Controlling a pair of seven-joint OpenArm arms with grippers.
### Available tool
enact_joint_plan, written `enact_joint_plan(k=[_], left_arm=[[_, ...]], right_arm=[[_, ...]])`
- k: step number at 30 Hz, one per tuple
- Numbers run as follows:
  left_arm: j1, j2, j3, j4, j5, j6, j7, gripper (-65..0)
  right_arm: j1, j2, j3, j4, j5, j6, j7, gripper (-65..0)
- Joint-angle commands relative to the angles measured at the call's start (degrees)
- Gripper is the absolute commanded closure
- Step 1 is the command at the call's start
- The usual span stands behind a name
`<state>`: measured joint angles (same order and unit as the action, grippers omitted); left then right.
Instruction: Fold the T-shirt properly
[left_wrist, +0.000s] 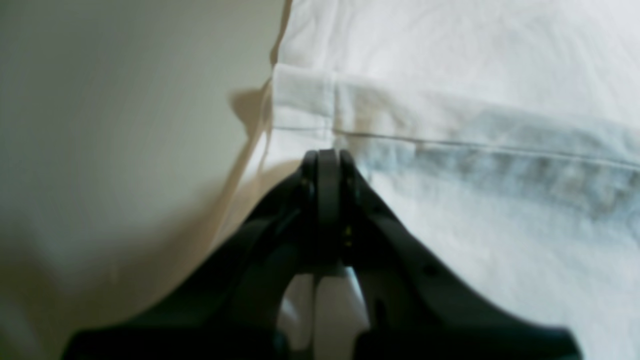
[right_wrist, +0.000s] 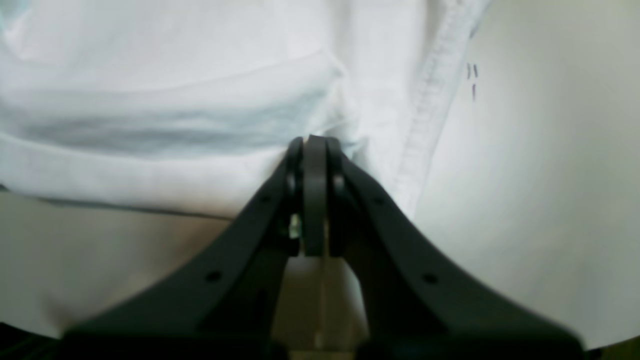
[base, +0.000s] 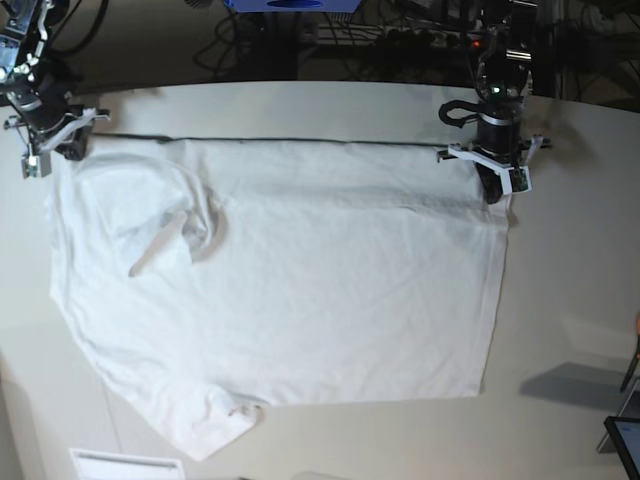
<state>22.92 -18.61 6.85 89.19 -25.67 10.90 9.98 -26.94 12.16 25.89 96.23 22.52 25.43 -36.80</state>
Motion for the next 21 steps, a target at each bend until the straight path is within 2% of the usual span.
enact_joint_plan(k=[1,12,17,21], left_arm=[[2.6,-0.1,0.4,-0.6,-1.4,-0.5,7.6,0.0],[9.0,-0.2,0.3,2.3,-1.4,-0.5,7.5,0.0],[9.8,-0.3,-3.3,2.5,-1.1,-0.5,7.6,0.0],[10.8,-3.6,-4.0,4.2,-1.1,-0.5,7.6,0.0]], right_arm=[[-1.7,0.0,-0.2,-0.4,-1.9,0.5,-5.3,-1.0],[-4.3,0.1,-0.1,-0.2,-1.9,0.5,-4.8,-1.0],[-4.5,0.5,0.4,-0.3,-2.1,0.5,-4.8,-1.0],[-4.5,0.1,0.2,-0.2,-7.9,0.7,-4.8,-1.0]])
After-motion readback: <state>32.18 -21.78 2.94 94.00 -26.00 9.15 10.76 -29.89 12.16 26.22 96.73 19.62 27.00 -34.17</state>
